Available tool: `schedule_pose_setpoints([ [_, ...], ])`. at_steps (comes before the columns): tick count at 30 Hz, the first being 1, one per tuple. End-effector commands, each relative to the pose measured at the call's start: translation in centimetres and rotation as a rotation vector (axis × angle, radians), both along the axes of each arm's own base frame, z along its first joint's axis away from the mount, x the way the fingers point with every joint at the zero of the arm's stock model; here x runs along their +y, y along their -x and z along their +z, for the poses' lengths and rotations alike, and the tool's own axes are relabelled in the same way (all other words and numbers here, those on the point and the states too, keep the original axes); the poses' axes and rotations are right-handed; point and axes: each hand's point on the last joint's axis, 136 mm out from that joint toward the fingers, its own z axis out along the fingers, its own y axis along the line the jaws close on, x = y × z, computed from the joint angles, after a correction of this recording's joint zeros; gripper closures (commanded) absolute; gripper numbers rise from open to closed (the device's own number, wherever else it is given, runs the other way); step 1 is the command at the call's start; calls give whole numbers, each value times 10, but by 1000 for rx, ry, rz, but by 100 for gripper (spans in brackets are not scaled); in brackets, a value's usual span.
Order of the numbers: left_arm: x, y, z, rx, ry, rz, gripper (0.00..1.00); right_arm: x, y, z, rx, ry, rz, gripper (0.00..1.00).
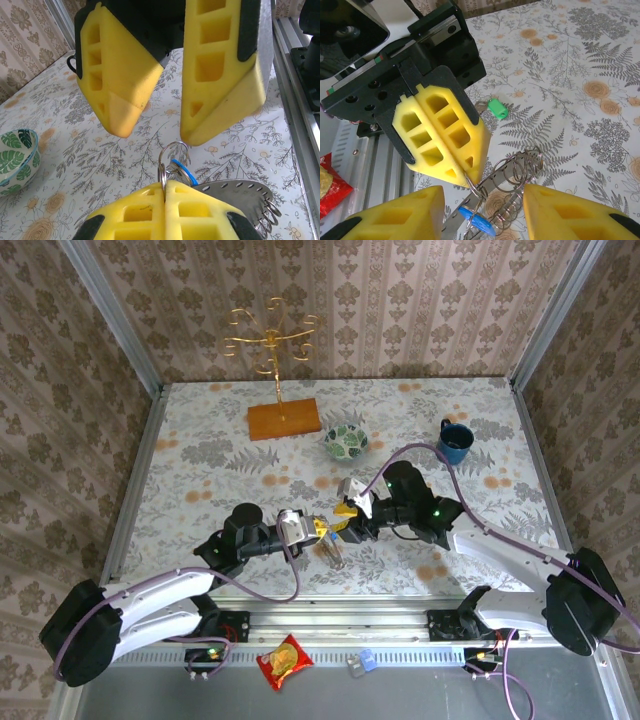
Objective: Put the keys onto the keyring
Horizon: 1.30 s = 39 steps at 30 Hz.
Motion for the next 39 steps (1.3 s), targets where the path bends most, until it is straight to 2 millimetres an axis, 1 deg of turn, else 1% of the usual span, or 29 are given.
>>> schedule_pose_setpoints([
  [1,-2,4,12,-18,47,-17,100,4,1,4,-10,-24,30,53],
  [4,-2,4,13,-21,50,-19,100,7,1,1,18,-28,37,54],
  [10,-3,5,14,-26,52,-23,100,6,2,-12,37,2,43,59],
  [15,-3,6,15,-24,58,-27,100,8,3,-19,52,19,65,66],
  [21,-4,6,18,-18,71,-31,100,13,8,-18,51,6,123,76],
  [23,-5,6,18,-15,74,-33,100,14,9,-14,34,-9,138,80],
  [26,-5,6,19,-9,77,-35,100,15,13,-9,17,-24,168,88],
  [29,-5,5,18,-1,74,-26,100,16,16,-6,10,-25,192,99],
  [32,-4,2,17,8,61,-2,100,17,17,-4,9,-16,206,100],
  [33,-3,0,16,9,54,5,97,17,17,-5,6,-7,210,100],
  [35,-1,-2,14,13,31,19,89,18,18,-4,-5,13,221,100],
  [39,2,-3,6,23,-45,27,84,19,19,-6,-26,72,241,100],
])
